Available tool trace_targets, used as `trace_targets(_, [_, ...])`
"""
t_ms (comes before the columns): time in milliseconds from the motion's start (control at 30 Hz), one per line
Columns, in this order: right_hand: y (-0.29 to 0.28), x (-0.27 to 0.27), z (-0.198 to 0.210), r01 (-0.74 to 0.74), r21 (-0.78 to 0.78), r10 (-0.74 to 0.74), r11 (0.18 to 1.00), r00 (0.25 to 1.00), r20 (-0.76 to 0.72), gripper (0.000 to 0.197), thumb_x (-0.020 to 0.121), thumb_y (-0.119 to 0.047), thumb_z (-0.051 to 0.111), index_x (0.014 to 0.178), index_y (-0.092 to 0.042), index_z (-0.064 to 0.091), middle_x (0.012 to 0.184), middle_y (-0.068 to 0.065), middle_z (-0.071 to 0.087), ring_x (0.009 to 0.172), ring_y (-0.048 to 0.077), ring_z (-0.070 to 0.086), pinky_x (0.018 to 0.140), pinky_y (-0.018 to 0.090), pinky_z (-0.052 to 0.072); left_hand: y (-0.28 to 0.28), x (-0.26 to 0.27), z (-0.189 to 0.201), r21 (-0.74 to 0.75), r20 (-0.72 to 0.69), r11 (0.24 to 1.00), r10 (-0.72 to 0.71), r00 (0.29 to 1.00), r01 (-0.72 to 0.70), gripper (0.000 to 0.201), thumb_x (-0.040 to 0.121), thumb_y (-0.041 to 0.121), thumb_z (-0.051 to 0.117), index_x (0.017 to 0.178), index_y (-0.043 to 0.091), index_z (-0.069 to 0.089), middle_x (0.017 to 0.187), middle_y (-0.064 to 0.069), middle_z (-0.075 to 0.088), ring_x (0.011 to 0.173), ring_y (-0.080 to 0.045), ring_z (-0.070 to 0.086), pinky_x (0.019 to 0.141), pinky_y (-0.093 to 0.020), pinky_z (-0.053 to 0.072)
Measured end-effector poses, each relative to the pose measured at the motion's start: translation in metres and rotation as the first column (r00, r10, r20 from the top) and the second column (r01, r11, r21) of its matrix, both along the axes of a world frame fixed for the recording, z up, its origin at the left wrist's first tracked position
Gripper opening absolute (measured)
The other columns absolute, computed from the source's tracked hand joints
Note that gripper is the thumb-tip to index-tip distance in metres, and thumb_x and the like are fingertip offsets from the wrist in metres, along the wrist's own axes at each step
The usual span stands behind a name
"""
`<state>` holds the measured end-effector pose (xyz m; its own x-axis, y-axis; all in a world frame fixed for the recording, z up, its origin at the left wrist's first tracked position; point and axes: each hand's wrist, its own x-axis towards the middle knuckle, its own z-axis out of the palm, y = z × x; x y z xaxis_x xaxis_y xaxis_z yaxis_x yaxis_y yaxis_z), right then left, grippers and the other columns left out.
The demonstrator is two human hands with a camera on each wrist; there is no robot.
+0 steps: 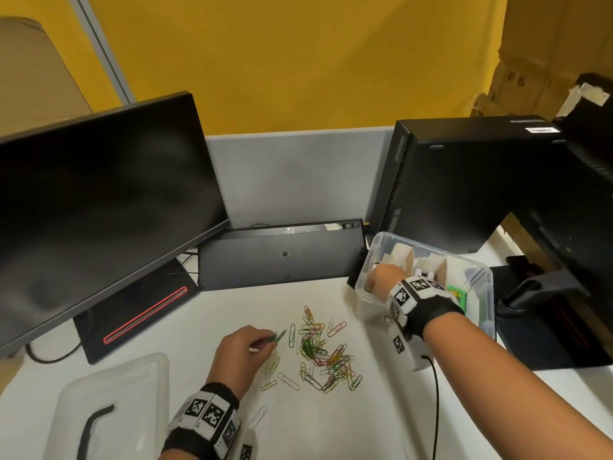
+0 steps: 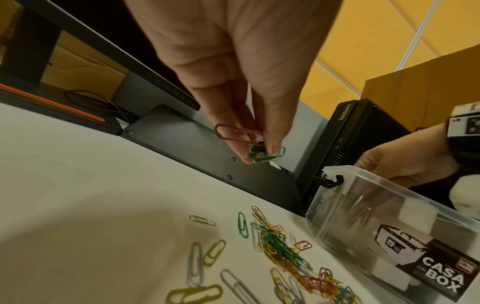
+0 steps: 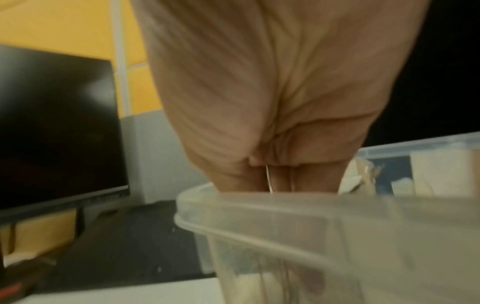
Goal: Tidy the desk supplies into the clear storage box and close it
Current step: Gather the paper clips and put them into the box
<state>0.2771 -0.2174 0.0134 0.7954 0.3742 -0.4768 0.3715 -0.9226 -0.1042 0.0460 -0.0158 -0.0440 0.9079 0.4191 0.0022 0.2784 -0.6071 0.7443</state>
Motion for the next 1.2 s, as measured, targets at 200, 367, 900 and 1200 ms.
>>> trace_targets(200, [-0.063, -0.032, 0.024, 0.019, 0.528, -0.129, 0.849, 0.977, 0.172, 0.030, 0.097, -0.013, 0.044, 0.120, -0.019, 0.062, 0.117, -0.004, 0.060, 0.109, 0.015, 0.055, 0.099, 0.031, 0.043, -0.016, 0.004, 0.015, -0.068, 0.063, 0.998, 0.000, 0.998, 0.004, 0.016, 0.078, 0.012, 0.075, 0.089, 0.023, 0.074, 0.079, 0.013, 0.068, 0.082, 0.001, 0.062, 0.069, -0.011, 0.052])
trace_targets(367, [-0.144, -0.047, -0.012, 0.127, 0.562, -0.423, 0.818, 0.794, 0.436, 0.036, 0.092, -0.020, 0.052, 0.127, -0.016, 0.053, 0.132, 0.004, 0.051, 0.124, 0.021, 0.043, 0.105, 0.041, 0.038, -0.055, 0.046, 0.059, -0.064, 0.185, 0.992, -0.098, 0.978, 0.111, 0.015, 0.078, 0.012, 0.074, 0.092, 0.019, 0.074, 0.083, 0.012, 0.069, 0.082, -0.001, 0.064, 0.070, -0.008, 0.050])
trace_targets(900, [-0.167, -0.061, -0.064, 0.258, 0.761, -0.607, 0.595, 0.765, 0.214, 0.040, 0.096, -0.019, 0.042, 0.136, -0.015, 0.043, 0.154, -0.022, 0.013, 0.093, 0.004, 0.051, 0.064, 0.028, 0.052, -0.161, 0.221, 0.062, 0.316, -0.677, 0.646, -0.360, 0.642, 0.695, 0.040, 0.092, 0.016, 0.053, 0.131, 0.008, 0.050, 0.128, -0.017, 0.055, 0.112, -0.033, 0.057, 0.098, -0.040, 0.046])
trace_targets(1200, [-0.164, -0.067, -0.053, 0.144, 0.564, -0.457, 0.813, 0.758, 0.465, 0.040, 0.095, -0.022, 0.040, 0.134, -0.013, 0.044, 0.150, 0.003, 0.031, 0.140, 0.025, 0.022, 0.115, 0.046, 0.022, -0.078, 0.112, 0.060, 0.178, -0.016, 0.941, -0.291, 0.957, 0.289, 0.027, 0.096, 0.020, 0.048, 0.117, 0.028, 0.062, 0.113, 0.010, 0.063, 0.101, -0.006, 0.058, 0.092, -0.025, 0.049])
